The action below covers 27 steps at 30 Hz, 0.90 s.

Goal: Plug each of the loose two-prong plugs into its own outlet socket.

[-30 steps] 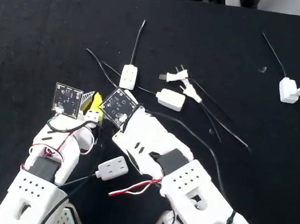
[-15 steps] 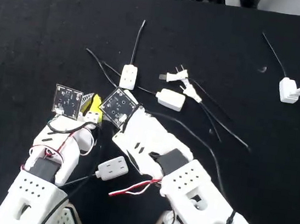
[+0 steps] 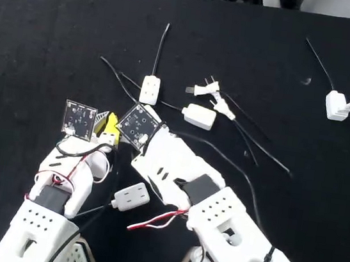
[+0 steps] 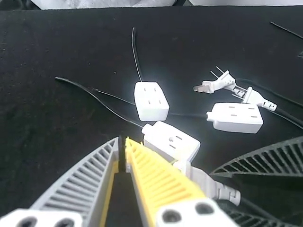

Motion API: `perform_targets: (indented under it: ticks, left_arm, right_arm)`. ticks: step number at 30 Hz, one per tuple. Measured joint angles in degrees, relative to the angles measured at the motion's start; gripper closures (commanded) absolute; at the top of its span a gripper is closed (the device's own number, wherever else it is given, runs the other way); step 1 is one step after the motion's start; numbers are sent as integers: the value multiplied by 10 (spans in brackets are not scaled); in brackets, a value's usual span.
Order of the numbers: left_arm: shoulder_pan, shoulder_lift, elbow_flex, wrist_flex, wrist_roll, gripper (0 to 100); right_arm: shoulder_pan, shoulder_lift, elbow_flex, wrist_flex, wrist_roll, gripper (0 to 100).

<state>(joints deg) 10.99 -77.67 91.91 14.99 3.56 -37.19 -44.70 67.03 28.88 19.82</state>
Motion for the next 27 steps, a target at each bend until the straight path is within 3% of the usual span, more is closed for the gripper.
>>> perform_targets:
  ticks: [14,27]
  left_arm:
    - [29,9,14,5,0,970]
    - [9,10,14,17,-2,970]
  right_arm:
    - [-1,-142,40,28,0,988]
    - [-1,-151,44,27,-1,988]
